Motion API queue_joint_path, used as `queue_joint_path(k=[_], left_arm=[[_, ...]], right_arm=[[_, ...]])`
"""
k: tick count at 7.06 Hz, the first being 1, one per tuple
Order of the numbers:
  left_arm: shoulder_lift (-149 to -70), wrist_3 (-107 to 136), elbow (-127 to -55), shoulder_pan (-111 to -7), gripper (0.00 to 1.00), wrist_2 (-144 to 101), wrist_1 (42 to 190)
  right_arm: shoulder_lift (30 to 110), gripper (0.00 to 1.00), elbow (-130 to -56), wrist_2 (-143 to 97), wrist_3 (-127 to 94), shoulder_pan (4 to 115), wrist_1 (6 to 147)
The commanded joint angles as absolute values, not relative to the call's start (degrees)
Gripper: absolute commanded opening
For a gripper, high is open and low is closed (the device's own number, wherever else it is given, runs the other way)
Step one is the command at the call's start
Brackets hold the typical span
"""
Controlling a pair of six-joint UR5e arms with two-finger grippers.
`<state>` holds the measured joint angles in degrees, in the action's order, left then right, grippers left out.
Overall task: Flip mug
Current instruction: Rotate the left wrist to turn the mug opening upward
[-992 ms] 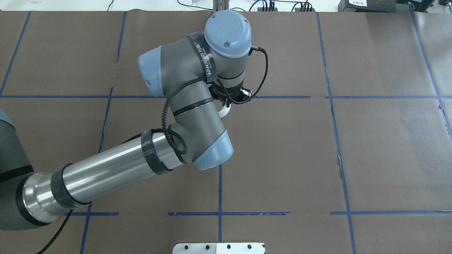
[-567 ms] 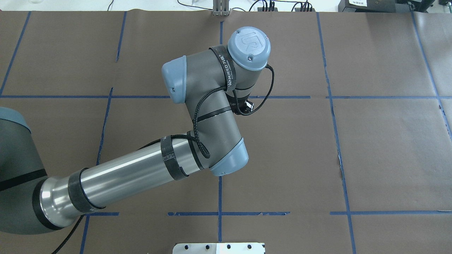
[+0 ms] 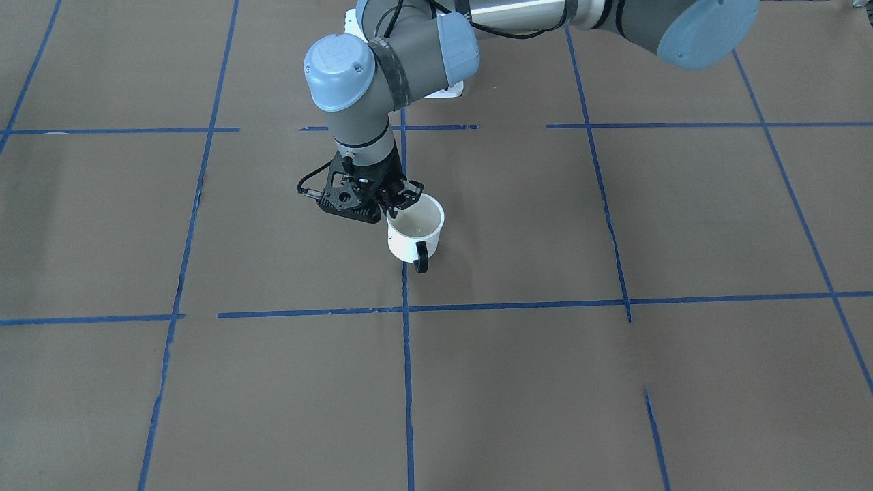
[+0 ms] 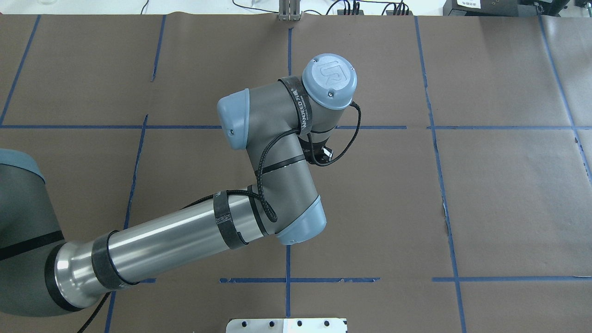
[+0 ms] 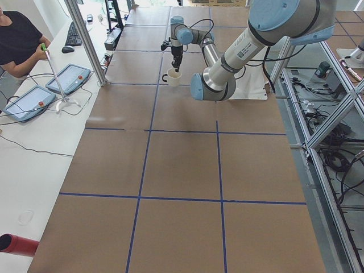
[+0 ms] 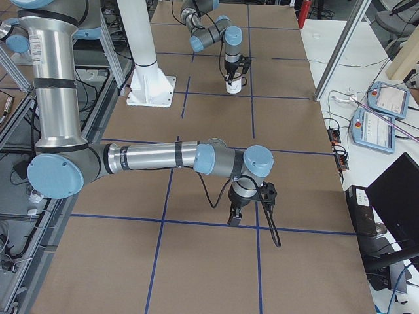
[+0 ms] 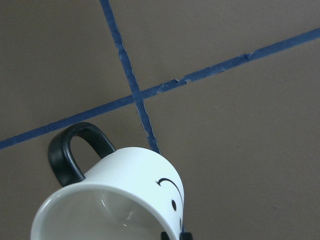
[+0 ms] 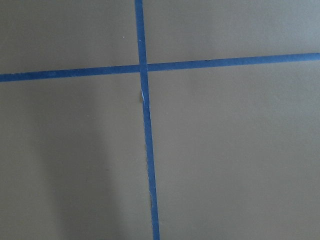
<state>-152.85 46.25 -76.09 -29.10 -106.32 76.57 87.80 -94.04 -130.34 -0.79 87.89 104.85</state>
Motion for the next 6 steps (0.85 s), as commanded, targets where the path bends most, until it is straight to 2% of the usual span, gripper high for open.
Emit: queue_joint_path(k=[1, 2, 3, 4, 6], left_arm=[[-152.5, 46.2, -76.4, -27.7, 0.0, -106.5, 76.6], [-152.5, 46.2, -76.4, -27.3, 0.0, -106.5, 76.6], [-152.1, 46.3, -76.5, -26.6, 0.46, -106.7, 76.6], [-151.6, 46.4, -77.0, -26.5, 0.99, -106.7, 76.8], [-151.6, 46.4, -78.9, -26.5, 1.0, -106.6, 76.6]], right_arm=[[87.8, 1.0, -94.0, -130.3, -0.8, 87.9, 104.9], [87.8, 1.0, -94.0, -130.3, -0.8, 87.9, 104.9], [87.8, 1.0, -94.0, -130.3, -0.8, 87.9, 104.9], [87.8, 1.0, -94.0, -130.3, -0.8, 87.9, 104.9], [87.8, 1.0, -94.0, -130.3, -0.8, 87.9, 104.9]])
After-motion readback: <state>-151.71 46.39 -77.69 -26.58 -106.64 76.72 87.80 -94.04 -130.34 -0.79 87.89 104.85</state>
